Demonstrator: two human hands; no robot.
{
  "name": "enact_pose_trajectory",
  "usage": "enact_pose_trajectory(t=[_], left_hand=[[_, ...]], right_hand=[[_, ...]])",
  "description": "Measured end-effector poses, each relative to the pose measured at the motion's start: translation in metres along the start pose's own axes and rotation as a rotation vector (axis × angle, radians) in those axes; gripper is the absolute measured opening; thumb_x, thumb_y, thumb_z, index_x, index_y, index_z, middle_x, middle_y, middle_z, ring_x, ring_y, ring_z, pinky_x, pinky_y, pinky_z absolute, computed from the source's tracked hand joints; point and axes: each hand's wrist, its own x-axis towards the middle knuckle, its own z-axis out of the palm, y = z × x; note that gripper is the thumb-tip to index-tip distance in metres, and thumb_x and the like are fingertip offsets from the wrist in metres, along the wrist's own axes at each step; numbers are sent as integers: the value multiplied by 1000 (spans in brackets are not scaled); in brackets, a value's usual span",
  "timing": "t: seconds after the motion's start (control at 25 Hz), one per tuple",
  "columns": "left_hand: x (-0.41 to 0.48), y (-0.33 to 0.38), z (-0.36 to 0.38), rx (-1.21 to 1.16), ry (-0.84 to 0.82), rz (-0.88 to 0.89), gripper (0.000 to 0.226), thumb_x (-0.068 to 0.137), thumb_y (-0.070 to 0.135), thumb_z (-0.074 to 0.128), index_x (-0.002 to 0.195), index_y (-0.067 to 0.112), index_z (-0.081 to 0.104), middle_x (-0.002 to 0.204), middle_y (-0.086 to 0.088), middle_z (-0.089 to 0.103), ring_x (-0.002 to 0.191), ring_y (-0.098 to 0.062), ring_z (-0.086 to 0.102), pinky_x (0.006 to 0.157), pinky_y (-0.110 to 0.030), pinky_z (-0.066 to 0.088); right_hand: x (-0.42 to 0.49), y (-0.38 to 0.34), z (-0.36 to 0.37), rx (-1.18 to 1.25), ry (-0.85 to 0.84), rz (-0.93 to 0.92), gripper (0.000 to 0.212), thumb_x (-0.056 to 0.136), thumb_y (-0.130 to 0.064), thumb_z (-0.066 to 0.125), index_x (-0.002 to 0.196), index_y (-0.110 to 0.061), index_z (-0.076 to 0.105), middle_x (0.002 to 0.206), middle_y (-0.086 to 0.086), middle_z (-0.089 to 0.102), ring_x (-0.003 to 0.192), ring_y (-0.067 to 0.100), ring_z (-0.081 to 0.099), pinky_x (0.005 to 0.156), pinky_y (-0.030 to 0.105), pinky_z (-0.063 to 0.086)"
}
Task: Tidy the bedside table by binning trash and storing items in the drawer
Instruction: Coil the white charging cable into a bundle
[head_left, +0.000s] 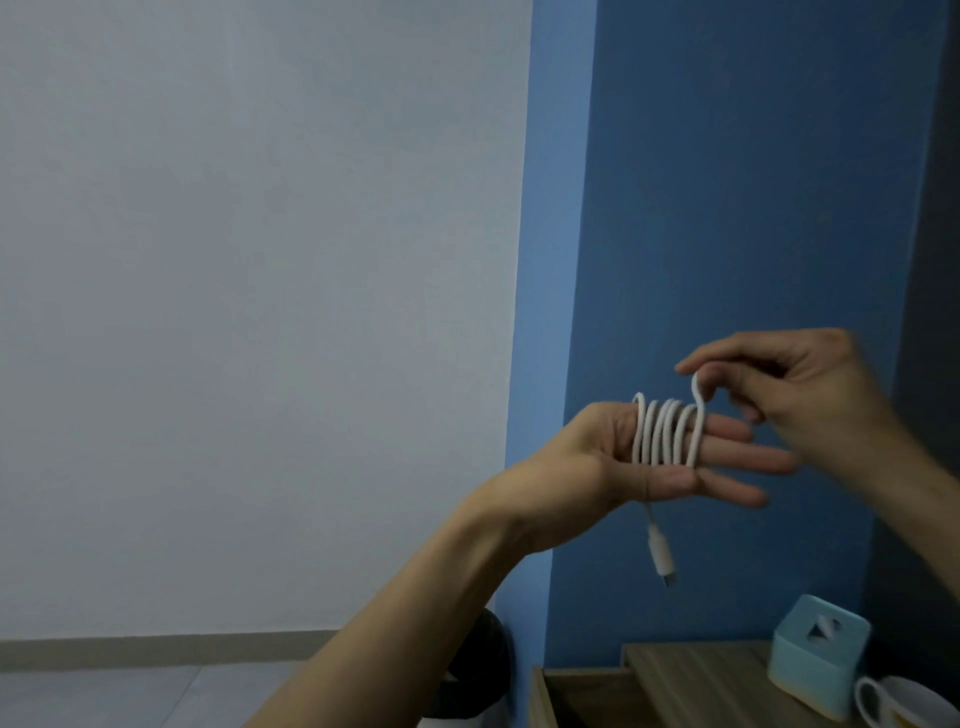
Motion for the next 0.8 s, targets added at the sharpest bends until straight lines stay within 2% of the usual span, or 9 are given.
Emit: enact_pose_trajectory(t=[0.08,0.16,0.32,0.44,0.48,0.6,0.68,0.76,0.8], left_hand=[[4,3,3,-49,34,28,47,87,-20,34,134,-16,34,135,-23,41,96,-4,67,100,-21,45],[7,8,5,-99,68,66,49,87,-20,32,136,-14,33,137,-21,40,100,-3,65,100,-19,45],[10,9,3,-154,140,115,49,90,-16,31,137,-4,35,140,-2,40,99,2,65,82,-16,50],[10,2,-1,-150,174,105,39,90,-6,38,127,-1,49,120,3,67,89,-3,67,68,-28,38],[10,-1,-1,-161,171,99,34,90,-3,39,120,2,54,101,6,75,82,-4,67,68,-29,38],[11,-2,0,-183,183,81,26,87,-4,38,101,9,56,64,11,61,62,-5,60,67,-18,47],[13,-2,0,-157,170,66,26,87,-9,37,96,8,54,61,9,56,57,-7,58,66,-17,49],[14,0,-1,-129,104,43,26,87,-12,36,93,7,53,61,7,53,56,-8,55,68,-20,49],[14,2,-1,-113,59,31,28,86,-13,36,91,8,53,60,8,52,55,-8,54,71,-23,47]], right_hand=[[-3,3,9,122,34,105,41,81,6,56,65,-28,72,56,-14,67,48,5,57,47,10,45],[-7,3,21,189,88,229,41,80,11,53,55,-18,69,47,-11,64,45,8,58,43,10,45],[-26,1,38,110,83,292,46,84,-3,56,41,-18,53,28,-4,48,23,4,35,29,10,27],[-38,1,41,188,50,287,42,88,-7,53,47,-15,60,31,-6,52,24,3,34,30,12,26],[-39,2,39,215,37,297,44,87,-4,53,47,-16,62,35,-5,55,26,3,36,31,12,28],[-35,-1,30,384,-63,326,42,88,-9,47,62,-29,73,49,0,63,39,5,51,41,17,40],[-31,-2,19,565,-192,274,32,89,-38,41,92,-33,73,75,-1,72,61,10,64,57,19,50],[-25,3,10,474,-324,176,55,76,-70,41,116,-38,61,106,-6,70,87,13,68,72,19,53],[-22,4,7,382,-359,129,63,69,-78,42,119,-43,57,112,-11,67,96,13,67,78,21,54]])
